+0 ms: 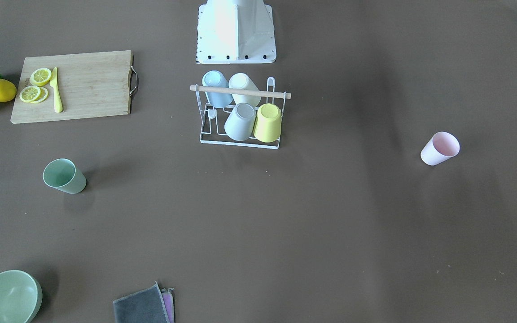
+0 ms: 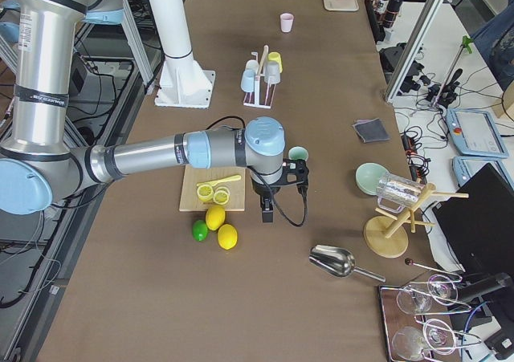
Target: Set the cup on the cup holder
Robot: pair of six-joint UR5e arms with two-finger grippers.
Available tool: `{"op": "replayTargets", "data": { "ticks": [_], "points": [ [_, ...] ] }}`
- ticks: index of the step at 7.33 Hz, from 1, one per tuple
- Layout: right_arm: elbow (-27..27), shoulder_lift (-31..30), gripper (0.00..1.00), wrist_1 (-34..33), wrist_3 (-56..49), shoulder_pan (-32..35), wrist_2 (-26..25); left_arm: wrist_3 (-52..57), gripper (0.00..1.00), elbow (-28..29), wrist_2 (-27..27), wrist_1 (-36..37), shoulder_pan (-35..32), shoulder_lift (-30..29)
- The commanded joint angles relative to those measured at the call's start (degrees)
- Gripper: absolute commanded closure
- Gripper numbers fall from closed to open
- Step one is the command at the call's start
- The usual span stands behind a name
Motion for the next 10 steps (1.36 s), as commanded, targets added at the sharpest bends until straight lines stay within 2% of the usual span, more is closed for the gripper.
{"op": "replayTargets", "data": {
  "ticks": [1,3,6,7,10],
  "points": [
    [0.0,0.4,0.00,0.4,0.0,-0.2,-0.1,0.0,0.02,0.0,0.2,-0.1,0.1,-0.1],
    [-0.6,1.1,0.00,0.5,0.1,-1.3,-1.5,0.0,0.02,0.1,0.1,-0.1,0.1,-0.1],
    [-0.7,6.0,0.00,-0.2,1.0,-9.9,-3.7,0.0,0.02,0.0,0.0,0.2,0.1,-0.7],
    [-0.8,8.2,0.00,-1.6,0.3,-14.6,-5.9,0.0,0.02,0.0,0.1,0.2,0.2,-1.2],
    [-1.3,15.8,0.00,-10.6,-0.4,-20.9,-6.2,0.0,0.02,-0.5,-0.2,0.2,0.3,-1.6]
  ]
}}
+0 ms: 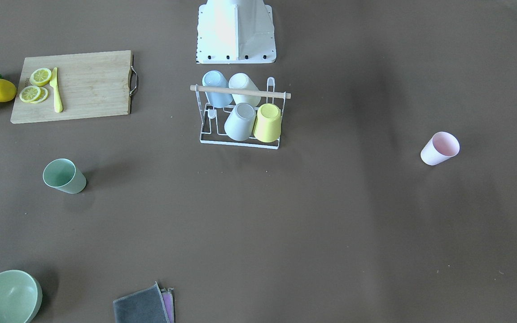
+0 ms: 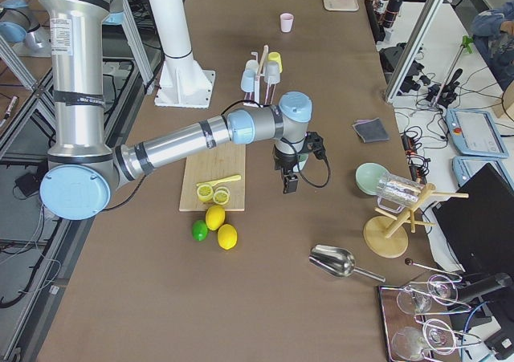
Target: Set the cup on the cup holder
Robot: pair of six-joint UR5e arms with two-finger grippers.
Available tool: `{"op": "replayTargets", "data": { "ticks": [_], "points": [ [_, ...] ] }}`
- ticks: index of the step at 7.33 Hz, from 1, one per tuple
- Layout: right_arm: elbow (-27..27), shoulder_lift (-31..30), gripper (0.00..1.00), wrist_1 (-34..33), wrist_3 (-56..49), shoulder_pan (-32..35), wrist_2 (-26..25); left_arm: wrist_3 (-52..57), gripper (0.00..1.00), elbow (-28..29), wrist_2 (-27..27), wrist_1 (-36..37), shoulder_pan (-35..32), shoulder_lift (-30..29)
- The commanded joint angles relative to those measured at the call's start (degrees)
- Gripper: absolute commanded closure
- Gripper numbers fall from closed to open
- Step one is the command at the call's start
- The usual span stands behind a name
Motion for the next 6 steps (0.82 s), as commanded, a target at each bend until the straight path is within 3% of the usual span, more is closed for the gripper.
{"op": "replayTargets", "data": {
  "ticks": [1,3,4,6],
  "points": [
    [-0.6,5.4,0.00,-6.3,-2.3,-3.7,-0.9,0.0,0.02,-0.7,-0.4,0.3,0.3,-0.4],
    [-4.9,13.0,0.00,-12.3,-5.7,-7.6,-6.3,0.1,0.02,-0.2,-0.2,9.3,0.5,-6.8],
    [-8.1,17.3,0.00,-15.8,-9.6,-7.8,-6.5,0.1,0.02,-0.1,0.1,14.5,0.7,-10.2],
    [-19.1,27.9,0.00,-21.4,-14.5,-10.3,-6.5,0.1,0.02,1.2,0.2,21.1,5.7,-17.9]
  ]
}}
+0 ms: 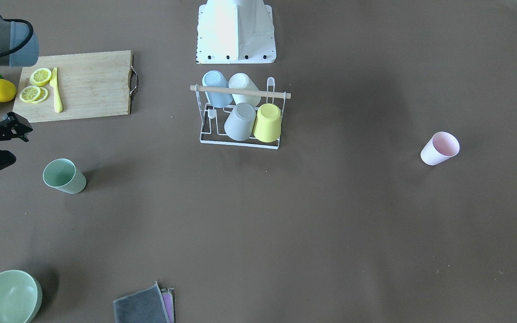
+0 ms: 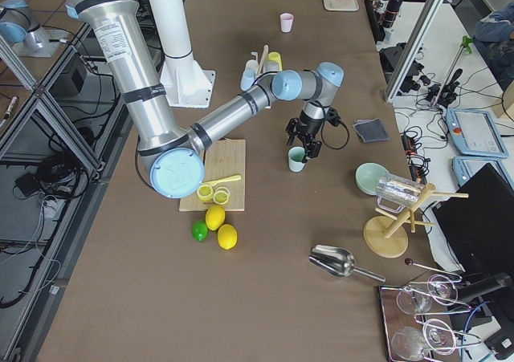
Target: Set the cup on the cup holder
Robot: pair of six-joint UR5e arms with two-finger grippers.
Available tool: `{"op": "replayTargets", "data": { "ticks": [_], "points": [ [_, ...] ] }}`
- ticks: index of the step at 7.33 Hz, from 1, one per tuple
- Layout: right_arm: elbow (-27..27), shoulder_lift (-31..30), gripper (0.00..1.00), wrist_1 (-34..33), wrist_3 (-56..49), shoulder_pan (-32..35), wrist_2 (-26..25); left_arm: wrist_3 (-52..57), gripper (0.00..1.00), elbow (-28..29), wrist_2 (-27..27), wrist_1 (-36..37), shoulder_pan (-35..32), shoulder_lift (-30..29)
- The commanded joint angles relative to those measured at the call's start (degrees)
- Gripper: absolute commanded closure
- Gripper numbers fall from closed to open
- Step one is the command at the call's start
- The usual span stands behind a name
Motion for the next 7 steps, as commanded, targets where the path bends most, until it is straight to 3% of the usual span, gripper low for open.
{"op": "replayTargets", "data": {
  "ticks": [1,3,6,7],
  "points": [
    [-12.5,11.2,0.00,-4.6,-6.3,-1.7,-0.2,0.0,0.02,2.0,1.2,7.8,4.7,-9.3],
    [-24.2,20.1,0.00,-4.9,-8.6,-4.8,-5.5,0.0,0.02,4.8,1.4,8.6,5.0,-11.8],
    [-31.3,23.8,0.00,-4.7,-11.4,-10.4,-12.1,-0.1,0.02,8.2,1.7,9.1,12.3,-14.5],
    [-31.7,23.4,0.00,-4.7,-11.5,-12.7,-13.6,-0.1,0.02,13.9,1.7,11.3,14.3,-19.5]
  ]
}}
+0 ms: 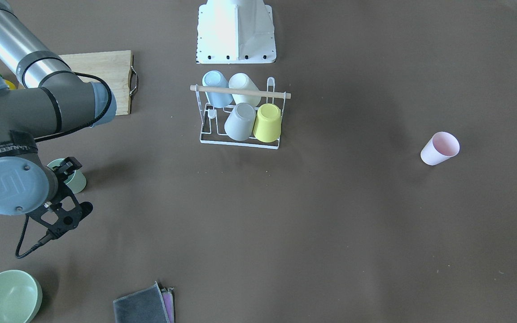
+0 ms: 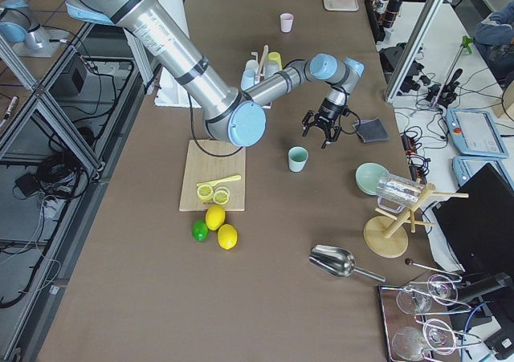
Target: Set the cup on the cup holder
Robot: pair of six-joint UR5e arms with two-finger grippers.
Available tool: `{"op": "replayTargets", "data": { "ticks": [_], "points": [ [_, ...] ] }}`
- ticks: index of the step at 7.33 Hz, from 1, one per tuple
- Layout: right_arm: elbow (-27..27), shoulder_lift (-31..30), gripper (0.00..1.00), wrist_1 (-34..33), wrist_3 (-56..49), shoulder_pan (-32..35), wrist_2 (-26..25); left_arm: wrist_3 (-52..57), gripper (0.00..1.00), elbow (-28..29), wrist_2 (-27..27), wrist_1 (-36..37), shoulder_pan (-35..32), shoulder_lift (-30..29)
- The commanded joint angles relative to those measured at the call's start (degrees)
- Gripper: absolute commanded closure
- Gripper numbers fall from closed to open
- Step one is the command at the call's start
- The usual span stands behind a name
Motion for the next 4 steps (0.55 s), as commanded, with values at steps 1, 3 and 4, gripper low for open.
{"op": "replayTargets", "data": {
  "ticks": [1,3,4],
  "points": [
    [-1.9,0.1,0.00,0.1,-0.4,-4.0,-3.6,0.0,0.02,9.8,0.0,2.0,4.4,-8.2],
    [-1.9,-0.9,0.00,0.0,-2.8,-5.7,-4.6,-1.3,0.02,12.5,-0.3,1.5,7.7,-9.5],
    [-2.0,-1.4,0.00,0.0,-4.2,-6.4,-7.0,-5.2,0.02,14.3,-0.2,1.4,11.0,-10.8]
  ]
}}
